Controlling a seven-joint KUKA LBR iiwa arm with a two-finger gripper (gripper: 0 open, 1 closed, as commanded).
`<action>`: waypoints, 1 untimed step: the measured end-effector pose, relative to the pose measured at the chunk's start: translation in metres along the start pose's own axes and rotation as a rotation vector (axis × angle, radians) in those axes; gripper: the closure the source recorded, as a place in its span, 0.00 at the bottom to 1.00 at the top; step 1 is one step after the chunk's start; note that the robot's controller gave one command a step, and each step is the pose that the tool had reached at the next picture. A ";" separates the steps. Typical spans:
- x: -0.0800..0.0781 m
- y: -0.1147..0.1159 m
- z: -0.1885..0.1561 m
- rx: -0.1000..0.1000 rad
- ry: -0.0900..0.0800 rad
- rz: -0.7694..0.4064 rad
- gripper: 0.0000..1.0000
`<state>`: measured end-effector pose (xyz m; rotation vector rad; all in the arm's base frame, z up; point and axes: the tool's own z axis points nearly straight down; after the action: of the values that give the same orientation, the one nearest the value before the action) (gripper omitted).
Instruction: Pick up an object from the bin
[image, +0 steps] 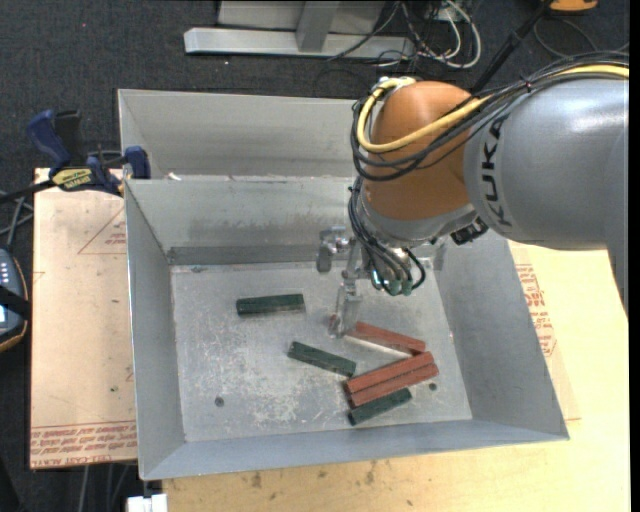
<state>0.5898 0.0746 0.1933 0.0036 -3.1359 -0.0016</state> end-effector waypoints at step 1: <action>-0.002 0.000 -0.004 0.000 -0.007 0.001 0.00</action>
Offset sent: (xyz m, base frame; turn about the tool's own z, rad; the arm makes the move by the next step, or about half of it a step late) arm -0.0115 -0.0137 -0.1233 0.1189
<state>0.5914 0.0743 0.1968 0.0014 -3.1425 -0.0020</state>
